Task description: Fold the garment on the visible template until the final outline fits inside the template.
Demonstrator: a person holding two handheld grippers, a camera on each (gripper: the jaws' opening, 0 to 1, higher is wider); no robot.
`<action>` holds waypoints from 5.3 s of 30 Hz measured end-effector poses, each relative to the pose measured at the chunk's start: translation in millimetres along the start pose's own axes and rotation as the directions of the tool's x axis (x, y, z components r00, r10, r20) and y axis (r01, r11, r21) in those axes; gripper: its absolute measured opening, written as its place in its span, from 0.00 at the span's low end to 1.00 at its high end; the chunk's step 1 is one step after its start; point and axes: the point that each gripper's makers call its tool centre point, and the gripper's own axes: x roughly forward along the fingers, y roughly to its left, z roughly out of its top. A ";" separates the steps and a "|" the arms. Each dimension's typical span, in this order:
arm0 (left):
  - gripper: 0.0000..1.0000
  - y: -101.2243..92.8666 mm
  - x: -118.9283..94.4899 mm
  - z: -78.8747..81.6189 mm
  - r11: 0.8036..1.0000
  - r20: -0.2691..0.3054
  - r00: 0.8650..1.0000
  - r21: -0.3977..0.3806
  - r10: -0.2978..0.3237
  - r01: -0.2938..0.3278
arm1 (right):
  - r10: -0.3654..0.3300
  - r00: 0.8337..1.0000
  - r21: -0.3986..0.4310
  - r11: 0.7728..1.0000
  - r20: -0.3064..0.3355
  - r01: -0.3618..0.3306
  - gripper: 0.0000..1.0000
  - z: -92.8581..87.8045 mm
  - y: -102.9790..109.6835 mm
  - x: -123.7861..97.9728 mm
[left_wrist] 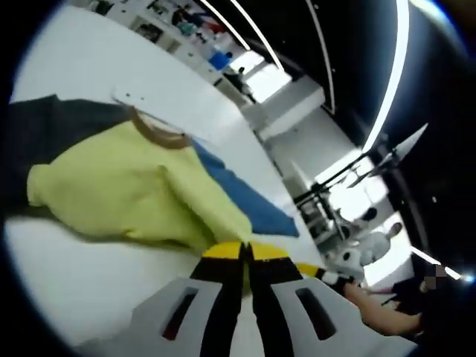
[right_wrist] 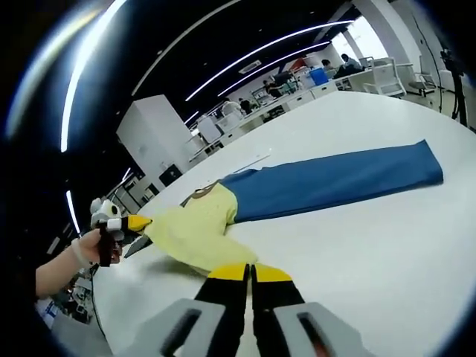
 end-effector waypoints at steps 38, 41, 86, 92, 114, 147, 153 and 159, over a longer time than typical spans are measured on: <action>0.00 21.2 85.0 -4.2 0.997 -0.082 0.994 0.032 0.071 -0.069 | 0.012 1.000 0.026 1.000 -0.010 -0.012 0.00 -8.1 -6.2 0.6; 0.02 22.6 82.2 -3.2 0.996 -0.075 0.994 0.045 0.078 -0.075 | 0.012 1.000 0.025 1.000 -0.008 -0.012 0.00 -7.7 -4.9 -0.4; 0.20 32.9 34.3 -67.5 0.954 -0.029 0.995 -0.284 0.090 -0.095 | 0.022 1.000 0.008 1.000 -0.012 -0.022 0.00 -11.6 -0.9 -2.8; 0.18 27.3 44.4 -73.2 0.948 -0.048 0.996 -0.309 0.070 -0.081 | 0.020 1.000 0.006 1.000 -0.016 -0.020 0.00 -12.9 -1.9 -1.9; 0.00 29.1 4.3 -71.9 0.953 -0.020 0.998 -0.295 0.060 -0.064 | 0.026 0.999 0.003 1.000 -0.025 -0.026 0.00 -15.4 1.7 -4.6; 0.00 57.0 -191.8 -85.3 0.961 0.006 0.970 -0.137 0.244 -0.241 | 0.118 0.985 -0.119 0.984 -0.128 -0.133 0.00 -35.8 45.3 -42.7; 0.00 63.3 -209.3 -107.3 0.952 -0.057 0.957 -0.098 0.286 -0.290 | 0.139 0.972 -0.140 0.976 -0.188 -0.166 0.00 -50.7 54.0 -48.6; 0.00 71.1 -220.8 -125.1 0.942 -0.107 0.942 -0.078 0.319 -0.327 | 0.155 0.949 -0.150 0.968 -0.274 -0.201 0.00 -70.4 59.2 -54.8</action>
